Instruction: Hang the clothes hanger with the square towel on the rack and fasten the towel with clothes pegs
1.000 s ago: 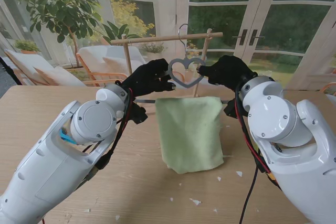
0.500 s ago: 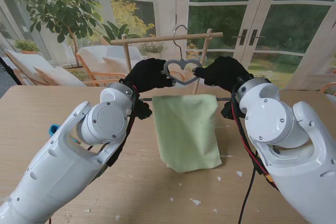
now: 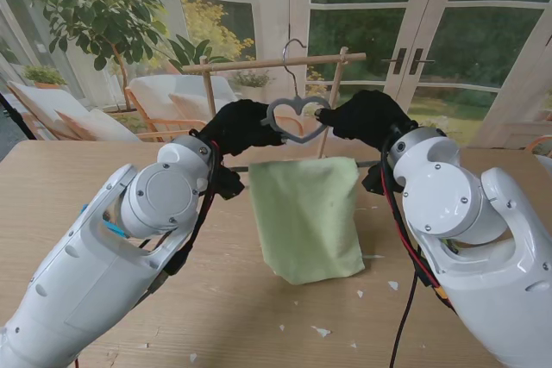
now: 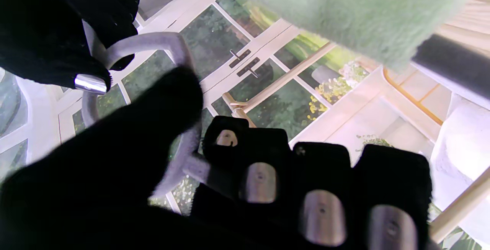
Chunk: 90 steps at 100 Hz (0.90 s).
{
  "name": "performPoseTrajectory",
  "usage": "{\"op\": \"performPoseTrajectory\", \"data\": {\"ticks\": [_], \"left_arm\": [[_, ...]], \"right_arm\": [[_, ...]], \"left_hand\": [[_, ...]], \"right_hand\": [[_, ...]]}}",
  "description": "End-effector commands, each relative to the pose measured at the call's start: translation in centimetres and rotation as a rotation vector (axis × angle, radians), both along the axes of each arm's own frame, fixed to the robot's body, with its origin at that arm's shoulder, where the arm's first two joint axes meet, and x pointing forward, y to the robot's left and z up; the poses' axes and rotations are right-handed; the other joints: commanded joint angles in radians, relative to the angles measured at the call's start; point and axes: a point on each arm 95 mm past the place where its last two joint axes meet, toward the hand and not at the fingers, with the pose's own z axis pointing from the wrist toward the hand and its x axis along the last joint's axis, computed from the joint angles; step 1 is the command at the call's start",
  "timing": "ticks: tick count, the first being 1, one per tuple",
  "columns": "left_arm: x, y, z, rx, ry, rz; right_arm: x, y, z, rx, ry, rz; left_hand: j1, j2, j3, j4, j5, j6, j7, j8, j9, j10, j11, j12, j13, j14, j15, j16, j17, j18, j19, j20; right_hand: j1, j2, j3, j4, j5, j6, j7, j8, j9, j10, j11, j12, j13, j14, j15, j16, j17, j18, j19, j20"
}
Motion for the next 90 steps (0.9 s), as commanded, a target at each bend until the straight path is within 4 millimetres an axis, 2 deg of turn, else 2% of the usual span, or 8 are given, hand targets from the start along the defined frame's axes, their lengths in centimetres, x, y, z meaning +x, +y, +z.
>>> {"op": "performPoseTrajectory", "data": {"ticks": [1,16,28,35,42,56,70,90], "left_arm": [[-0.2,0.0,0.0,-0.004,0.008,-0.006],[-0.2,0.1,-0.1,-0.035,-0.004,-0.004],[-0.2,0.1,-0.1,-0.057,-0.003,-0.012],[-0.2,0.1,0.0,-0.064,-0.004,-0.012],[-0.3,0.1,0.0,-0.07,-0.005,-0.012],[-0.2,0.1,0.1,-0.082,-0.006,-0.009],[-0.2,0.0,0.1,-0.094,-0.005,-0.008],[-0.4,0.1,0.1,-0.095,0.007,-0.017]], "right_arm": [[-0.3,0.4,0.0,0.01,0.0,0.018],[-0.3,0.3,0.0,0.006,-0.01,0.014],[-0.3,0.2,0.0,0.001,-0.019,0.009],[-0.4,0.1,0.0,0.0,-0.025,0.007],[-0.5,-0.1,0.0,-0.006,-0.033,0.007],[-0.7,-0.4,0.1,-0.016,-0.057,0.015],[-1.1,-0.7,0.3,-0.025,-0.087,0.018],[-1.4,-1.2,0.5,-0.004,-0.122,0.013]], "left_hand": [[-0.12,0.066,-0.007,-0.028,0.044,0.047,0.076,0.049,0.064,-0.11,0.039,0.017,0.046,-0.055,0.129,-0.005,0.059,-0.064,0.298,0.051],[-0.124,0.177,-0.066,-0.016,0.128,0.047,0.091,0.054,0.078,-0.081,0.066,0.022,0.045,-0.036,0.141,0.003,0.052,-0.021,0.298,0.069],[-0.132,0.244,-0.114,-0.005,0.167,0.049,0.085,0.064,0.078,-0.058,0.086,0.018,0.045,-0.021,0.143,0.009,0.047,0.014,0.298,0.082],[-0.13,0.276,-0.121,-0.001,0.177,0.05,0.082,0.069,0.078,-0.053,0.091,0.017,0.044,-0.016,0.144,0.012,0.045,0.023,0.298,0.086],[-0.115,0.312,-0.144,0.006,0.185,0.048,0.075,0.084,0.078,-0.048,0.096,0.016,0.044,-0.012,0.143,0.016,0.044,0.033,0.298,0.091],[-0.056,0.372,-0.202,0.02,0.198,0.05,0.066,0.113,0.078,-0.039,0.104,0.016,0.044,-0.004,0.143,0.024,0.041,0.049,0.298,0.1],[-0.02,0.404,-0.238,0.033,0.208,0.048,0.061,0.131,0.078,-0.032,0.111,0.017,0.044,0.002,0.144,0.029,0.039,0.061,0.298,0.106],[0.011,0.426,-0.264,0.043,0.219,0.051,0.056,0.147,0.078,-0.023,0.119,0.017,0.043,0.011,0.146,0.037,0.035,0.08,0.298,0.117]], "right_hand": [[0.032,0.049,-0.001,-0.005,-0.023,-0.089,-0.004,-0.007,0.001,0.039,-0.029,-0.004,-0.004,-0.05,0.077,-0.065,0.092,-0.238,0.194,0.809],[0.021,0.03,-0.032,-0.028,-0.098,-0.06,-0.062,-0.052,-0.081,0.064,-0.08,-0.046,-0.007,-0.003,0.026,-0.206,0.081,-0.211,0.194,0.649],[0.014,0.02,-0.06,-0.056,-0.169,-0.029,-0.126,-0.105,-0.161,0.085,-0.136,-0.1,-0.007,0.056,-0.098,-0.314,0.052,-0.15,0.191,0.42],[0.004,0.012,-0.073,-0.071,-0.214,-0.009,-0.168,-0.133,-0.215,0.094,-0.176,-0.13,-0.063,0.088,-0.166,-0.344,0.024,-0.115,0.146,0.369],[-0.008,0.003,-0.081,-0.096,-0.281,0.02,-0.248,-0.191,-0.295,0.105,-0.262,-0.201,-0.166,0.13,-0.282,-0.367,-0.078,-0.08,0.073,0.372],[-0.032,-0.014,-0.092,-0.119,-0.411,0.085,-0.422,-0.336,-0.451,0.114,-0.441,-0.391,-0.367,0.163,-0.554,-0.448,-0.327,-0.014,-0.107,0.468],[-0.066,-0.025,-0.095,-0.134,-0.525,0.139,-0.683,-0.568,-0.57,0.116,-0.696,-0.615,-0.549,0.162,-0.843,-0.554,-0.552,0.051,-0.354,0.513],[-0.09,-0.012,-0.104,-0.144,-0.671,0.09,-0.878,-0.752,-0.678,0.123,-0.918,-0.777,-0.732,0.159,-1.041,-0.613,-0.748,0.063,-0.552,0.547]]}}
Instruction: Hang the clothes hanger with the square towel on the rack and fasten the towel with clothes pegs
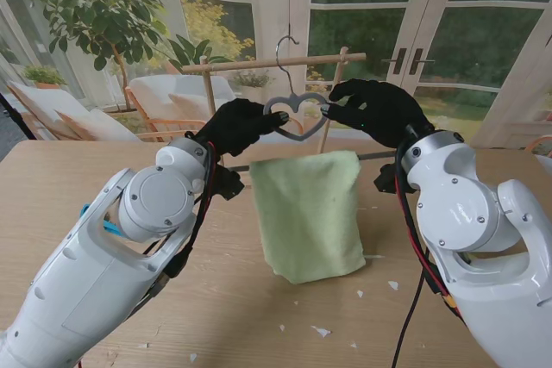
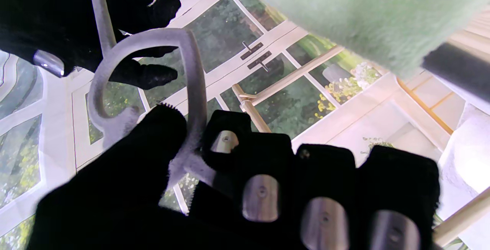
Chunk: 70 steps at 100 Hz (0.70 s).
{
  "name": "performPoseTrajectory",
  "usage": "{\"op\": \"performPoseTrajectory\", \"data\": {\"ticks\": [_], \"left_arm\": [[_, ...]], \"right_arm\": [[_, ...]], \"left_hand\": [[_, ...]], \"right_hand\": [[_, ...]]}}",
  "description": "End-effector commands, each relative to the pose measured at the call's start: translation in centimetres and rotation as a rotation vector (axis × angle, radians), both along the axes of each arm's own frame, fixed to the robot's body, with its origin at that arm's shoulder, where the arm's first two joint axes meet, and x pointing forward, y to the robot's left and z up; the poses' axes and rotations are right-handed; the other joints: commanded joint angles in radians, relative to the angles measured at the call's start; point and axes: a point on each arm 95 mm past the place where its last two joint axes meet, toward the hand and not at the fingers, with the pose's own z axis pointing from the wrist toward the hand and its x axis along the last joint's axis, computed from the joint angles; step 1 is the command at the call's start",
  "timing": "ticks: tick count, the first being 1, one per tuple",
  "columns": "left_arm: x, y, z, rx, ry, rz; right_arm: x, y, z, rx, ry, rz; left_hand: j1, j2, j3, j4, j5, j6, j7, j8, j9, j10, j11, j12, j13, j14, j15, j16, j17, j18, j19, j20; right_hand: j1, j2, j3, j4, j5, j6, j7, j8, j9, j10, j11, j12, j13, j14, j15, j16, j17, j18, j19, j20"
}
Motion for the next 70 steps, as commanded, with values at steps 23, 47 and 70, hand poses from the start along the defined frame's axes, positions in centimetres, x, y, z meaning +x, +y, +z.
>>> {"op": "performPoseTrajectory", "data": {"ticks": [23,47,70], "left_arm": [[-0.2,-0.2,0.3,0.005,0.008,-0.024],[-0.2,0.1,0.3,0.027,0.019,-0.001],[-0.2,0.5,1.0,0.016,0.031,0.025]], "right_arm": [[-0.5,-0.5,0.4,0.033,-0.038,-0.013],[-1.8,-1.7,1.2,0.053,-0.137,-0.064],[-5.2,-3.4,0.9,0.049,-0.19,-0.06]], "left_hand": [[0.064,0.084,0.001,0.054,0.109,0.047,0.088,0.067,0.041,-0.048,0.081,0.005,0.026,-0.025,0.129,0.023,0.024,0.023,0.296,0.059],[0.071,0.084,-0.006,0.06,0.114,0.046,0.086,0.072,0.041,-0.052,0.085,0.001,0.027,-0.031,0.129,0.025,0.025,0.02,0.296,0.061],[0.081,0.09,-0.018,0.061,0.113,0.047,0.084,0.073,0.04,-0.053,0.086,-0.002,0.027,-0.033,0.13,0.026,0.025,0.016,0.296,0.062]], "right_hand": [[-0.042,0.021,-0.038,-0.048,-0.135,-0.151,-0.071,-0.065,-0.155,-0.072,-0.107,-0.046,-0.14,-0.009,-0.042,-0.001,-0.106,-0.033,-0.051,0.593],[0.011,0.016,-0.046,-0.043,-0.133,-0.16,-0.039,-0.042,-0.198,-0.103,-0.044,-0.007,-0.156,-0.021,0.025,0.034,-0.097,-0.067,0.012,0.646],[0.171,0.002,-0.063,-0.018,-0.066,-0.133,0.035,-0.005,-0.134,-0.086,0.027,0.039,-0.114,-0.018,0.07,0.043,-0.054,-0.073,0.056,0.651]]}}
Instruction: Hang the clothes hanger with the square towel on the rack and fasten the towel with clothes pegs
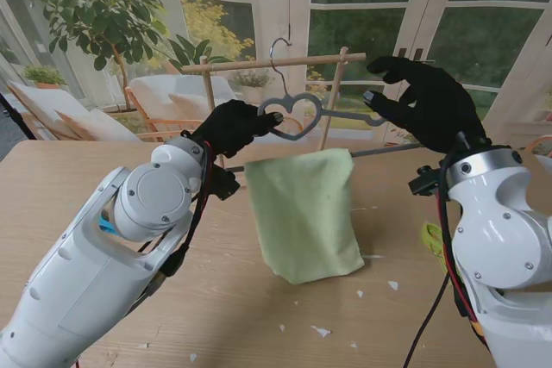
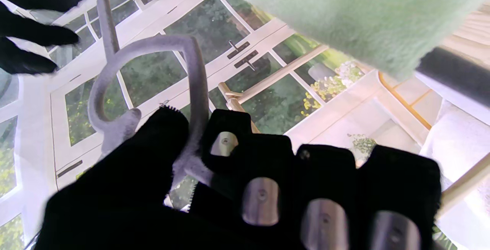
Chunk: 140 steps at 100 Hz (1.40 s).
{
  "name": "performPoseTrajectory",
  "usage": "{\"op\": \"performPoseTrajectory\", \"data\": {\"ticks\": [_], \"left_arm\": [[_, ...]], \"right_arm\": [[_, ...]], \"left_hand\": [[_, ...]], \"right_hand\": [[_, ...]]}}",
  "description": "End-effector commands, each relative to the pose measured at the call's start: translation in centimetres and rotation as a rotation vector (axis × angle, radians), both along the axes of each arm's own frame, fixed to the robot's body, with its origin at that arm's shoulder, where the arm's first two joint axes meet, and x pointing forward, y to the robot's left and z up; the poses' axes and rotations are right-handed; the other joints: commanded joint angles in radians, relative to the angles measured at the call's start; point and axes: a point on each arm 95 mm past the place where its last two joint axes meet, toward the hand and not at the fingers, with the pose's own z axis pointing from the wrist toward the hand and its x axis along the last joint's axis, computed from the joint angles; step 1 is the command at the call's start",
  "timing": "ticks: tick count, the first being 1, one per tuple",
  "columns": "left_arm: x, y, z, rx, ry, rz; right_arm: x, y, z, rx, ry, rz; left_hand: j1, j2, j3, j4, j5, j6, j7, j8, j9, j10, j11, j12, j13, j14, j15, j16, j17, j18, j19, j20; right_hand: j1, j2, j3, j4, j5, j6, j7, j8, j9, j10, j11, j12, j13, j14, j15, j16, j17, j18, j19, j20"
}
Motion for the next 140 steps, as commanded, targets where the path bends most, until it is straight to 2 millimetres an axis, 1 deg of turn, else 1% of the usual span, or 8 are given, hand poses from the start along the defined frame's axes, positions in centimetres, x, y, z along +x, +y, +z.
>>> {"op": "performPoseTrajectory", "data": {"ticks": [1,21,39,68,96,113,130,140], "left_arm": [[-0.2,-0.1,0.9,-0.016,-0.003,-0.005],[-0.4,0.0,2.2,-0.028,-0.012,0.006],[-0.6,-0.2,3.4,-0.037,-0.014,0.001],[-0.7,0.1,5.4,-0.03,-0.03,-0.002],[-0.9,0.5,6.3,-0.025,-0.043,-0.001],[-1.0,0.7,6.6,-0.026,-0.047,-0.006],[-1.1,0.9,6.9,-0.017,-0.052,-0.008],[-1.1,0.9,6.9,-0.018,-0.05,-0.01]], "right_arm": [[-1.2,0.2,-0.9,-0.001,0.02,0.02],[-3.9,-0.8,-4.5,-0.011,0.073,0.054],[-3.7,-1.6,-9.4,-0.015,0.186,0.035],[-1.7,-2.0,-15.5,-0.044,0.294,-0.07],[-0.5,-1.4,-17.8,-0.037,0.346,-0.067],[0.6,-1.2,-18.2,-0.027,0.354,-0.103],[0.4,-1.0,-18.2,-0.025,0.391,-0.039],[0.4,-0.8,-18.2,-0.044,0.388,-0.033]], "left_hand": [[0.057,0.061,0.013,0.061,0.09,0.047,0.084,0.047,0.036,-0.054,0.071,-0.003,0.027,-0.035,0.125,0.016,0.025,0.006,0.296,0.05],[0.064,0.062,0.003,0.064,0.09,0.047,0.084,0.047,0.036,-0.056,0.072,-0.006,0.027,-0.038,0.125,0.017,0.026,0.002,0.296,0.05],[0.067,0.062,0.0,0.065,0.09,0.048,0.084,0.047,0.036,-0.056,0.073,-0.007,0.027,-0.04,0.125,0.017,0.027,-0.002,0.296,0.049],[0.069,0.064,-0.008,0.066,0.09,0.048,0.084,0.047,0.036,-0.057,0.073,-0.008,0.027,-0.045,0.125,0.016,0.028,-0.01,0.296,0.047],[0.07,0.063,-0.011,0.067,0.089,0.046,0.084,0.047,0.036,-0.061,0.073,-0.009,0.027,-0.048,0.125,0.016,0.029,-0.013,0.296,0.046],[0.07,0.061,-0.01,0.068,0.09,0.046,0.083,0.047,0.036,-0.062,0.073,-0.009,0.027,-0.048,0.126,0.016,0.029,-0.014,0.296,0.046],[0.069,0.062,-0.011,0.068,0.092,0.044,0.082,0.047,0.036,-0.062,0.073,-0.009,0.027,-0.05,0.126,0.016,0.029,-0.017,0.296,0.045],[0.07,0.062,-0.011,0.068,0.091,0.043,0.082,0.047,0.036,-0.062,0.073,-0.009,0.027,-0.05,0.126,0.015,0.029,-0.017,0.296,0.045]], "right_hand": [[0.04,0.0,-0.022,-0.016,0.019,0.007,0.023,0.018,0.023,-0.006,0.023,0.019,0.013,-0.013,0.027,0.014,0.023,-0.034,0.043,0.651],[0.13,-0.008,-0.004,0.025,0.113,0.038,0.11,0.054,0.101,0.025,0.109,0.076,0.094,-0.005,0.087,0.028,0.091,-0.025,0.094,0.639],[0.094,-0.021,0.12,0.023,0.159,0.054,0.147,0.071,0.121,0.038,0.127,0.096,0.102,-0.005,0.094,0.023,0.093,-0.024,0.099,0.615],[0.002,-0.096,0.073,-0.038,-0.174,0.134,0.032,0.075,-0.247,0.034,0.147,0.078,-0.188,-0.064,-0.025,-0.026,-0.139,-0.06,-0.09,0.582],[0.016,-0.19,0.159,-0.071,-0.223,0.02,-0.016,0.103,-0.327,-0.007,0.133,0.042,-0.275,-0.088,-0.112,-0.068,-0.234,-0.051,-0.27,0.566],[0.23,-0.165,0.3,-0.07,-0.264,-0.156,-0.09,0.122,-0.352,-0.086,0.113,0.008,-0.28,-0.107,-0.153,-0.095,-0.246,-0.056,-0.345,0.55],[0.061,-0.265,0.243,-0.12,-0.244,-0.042,-0.147,0.16,-0.351,-0.066,0.11,-0.004,-0.289,-0.107,-0.162,-0.102,-0.254,-0.054,-0.375,0.548],[0.097,-0.267,0.254,-0.12,-0.256,-0.099,-0.157,0.173,-0.346,-0.069,0.114,0.001,-0.281,-0.106,-0.163,-0.101,-0.243,-0.053,-0.373,0.552]]}}
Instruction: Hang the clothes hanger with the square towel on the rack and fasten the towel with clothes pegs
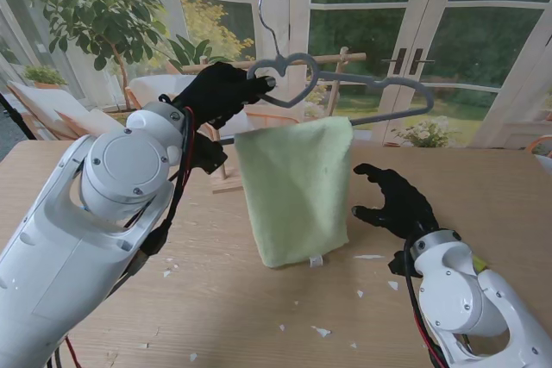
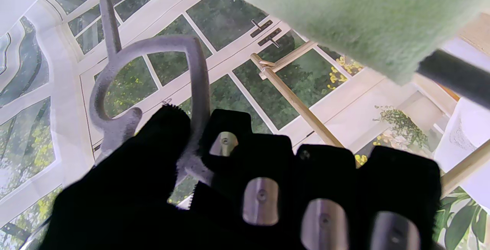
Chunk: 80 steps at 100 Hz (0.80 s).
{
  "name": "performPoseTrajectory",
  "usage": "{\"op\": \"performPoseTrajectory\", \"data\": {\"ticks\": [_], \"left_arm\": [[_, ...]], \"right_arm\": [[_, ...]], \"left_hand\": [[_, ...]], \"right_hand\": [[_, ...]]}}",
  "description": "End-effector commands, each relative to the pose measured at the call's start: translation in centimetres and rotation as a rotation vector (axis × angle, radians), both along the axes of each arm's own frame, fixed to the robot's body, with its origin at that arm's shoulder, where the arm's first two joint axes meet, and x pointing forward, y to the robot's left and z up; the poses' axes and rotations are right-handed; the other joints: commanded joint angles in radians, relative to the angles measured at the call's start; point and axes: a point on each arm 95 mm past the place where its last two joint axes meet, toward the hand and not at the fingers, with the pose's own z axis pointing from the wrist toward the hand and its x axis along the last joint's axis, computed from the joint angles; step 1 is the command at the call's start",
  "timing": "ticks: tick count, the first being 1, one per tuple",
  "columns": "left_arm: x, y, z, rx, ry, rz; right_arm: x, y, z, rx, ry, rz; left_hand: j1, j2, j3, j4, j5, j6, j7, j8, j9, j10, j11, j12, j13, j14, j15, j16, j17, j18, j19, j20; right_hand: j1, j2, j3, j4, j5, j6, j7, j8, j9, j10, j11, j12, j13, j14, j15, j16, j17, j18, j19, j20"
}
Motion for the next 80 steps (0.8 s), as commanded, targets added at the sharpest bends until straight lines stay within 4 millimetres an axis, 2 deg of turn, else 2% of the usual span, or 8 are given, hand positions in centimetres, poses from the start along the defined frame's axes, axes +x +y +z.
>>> {"op": "performPoseTrajectory", "data": {"ticks": [1,13,25,37,46,61,70,80], "left_arm": [[-0.3,-0.2,0.6,-0.005,-0.006,-0.015],[-0.4,-0.1,0.7,-0.001,-0.009,-0.018],[-0.4,-0.1,0.8,0.005,-0.014,-0.016],[-0.4,-0.1,1.0,0.015,-0.017,-0.008],[-0.4,-0.2,0.9,0.026,-0.02,0.004],[-0.5,-0.4,0.9,0.026,-0.018,0.017],[-0.5,-0.5,0.9,0.024,-0.016,0.02],[-0.5,-0.6,0.9,0.025,-0.014,0.028]], "right_arm": [[-0.3,0.5,0.0,0.005,-0.005,0.0],[-0.2,0.8,0.1,0.025,-0.025,-0.018],[-0.6,1.1,0.3,0.021,-0.03,-0.003],[-1.3,1.5,0.6,0.004,-0.034,0.016],[-1.8,1.9,0.7,-0.016,-0.028,0.038],[-2.2,2.7,0.5,-0.037,-0.03,0.062],[-2.0,3.4,0.2,-0.038,-0.061,0.044],[-1.8,4.2,0.0,-0.043,-0.088,0.029]], "left_hand": [[0.036,0.06,0.027,0.056,0.09,0.043,0.082,0.047,0.035,-0.062,0.073,-0.009,0.027,-0.05,0.125,0.015,0.029,-0.017,0.292,0.043],[0.036,0.06,0.027,0.056,0.091,0.041,0.082,0.047,0.035,-0.063,0.073,-0.009,0.027,-0.052,0.125,0.014,0.03,-0.02,0.292,0.043],[0.036,0.06,0.027,0.056,0.091,0.041,0.082,0.047,0.035,-0.063,0.072,-0.009,0.027,-0.053,0.125,0.014,0.03,-0.021,0.292,0.042],[0.036,0.061,0.025,0.056,0.09,0.041,0.082,0.047,0.035,-0.068,0.071,-0.009,0.027,-0.055,0.125,0.014,0.031,-0.024,0.292,0.042],[0.035,0.063,0.023,0.056,0.089,0.039,0.081,0.047,0.035,-0.071,0.071,-0.009,0.027,-0.058,0.125,0.013,0.032,-0.03,0.292,0.04],[0.036,0.064,0.022,0.057,0.088,0.034,0.082,0.047,0.035,-0.075,0.071,-0.009,0.027,-0.064,0.125,0.012,0.033,-0.039,0.292,0.038],[0.037,0.064,0.021,0.057,0.089,0.033,0.083,0.047,0.035,-0.075,0.071,-0.009,0.027,-0.065,0.125,0.011,0.034,-0.042,0.292,0.037],[0.037,0.064,0.02,0.058,0.09,0.031,0.083,0.047,0.035,-0.077,0.071,-0.009,0.028,-0.068,0.126,0.011,0.035,-0.046,0.292,0.035]], "right_hand": [[0.004,-0.022,0.032,-0.038,-0.012,-0.061,-0.022,0.019,-0.013,-0.02,-0.01,-0.003,-0.024,-0.031,-0.009,-0.011,-0.002,-0.017,-0.012,0.551],[0.054,0.016,0.086,-0.043,0.057,-0.139,-0.012,0.019,0.014,-0.017,0.0,0.001,-0.008,-0.028,0.003,-0.006,0.005,-0.02,-0.007,0.555],[0.014,-0.038,0.106,-0.045,0.038,-0.03,0.076,0.093,0.017,-0.003,0.078,0.056,0.0,-0.024,0.057,0.022,0.017,-0.026,0.044,0.586],[0.048,-0.095,0.116,-0.046,0.031,0.161,0.293,0.232,0.014,0.007,0.188,0.153,0.013,-0.028,0.118,0.048,0.03,-0.034,0.109,0.597],[0.059,-0.132,0.112,-0.051,0.0,0.212,0.416,0.294,-0.005,0.03,0.26,0.222,0.011,-0.033,0.155,0.063,0.036,-0.043,0.14,0.597],[-0.068,-0.063,-0.059,-0.063,-0.001,0.241,0.502,0.301,0.007,0.053,0.293,0.288,0.017,-0.026,0.194,0.079,0.038,-0.041,0.181,0.608],[-0.11,0.04,-0.249,-0.043,0.046,0.235,0.544,0.283,0.06,0.058,0.296,0.307,0.051,-0.017,0.215,0.087,0.058,-0.033,0.213,0.617],[-0.229,-0.003,-0.183,-0.024,0.085,0.229,0.564,0.243,0.103,0.063,0.29,0.307,0.083,-0.012,0.229,0.091,0.08,-0.025,0.243,0.617]]}}
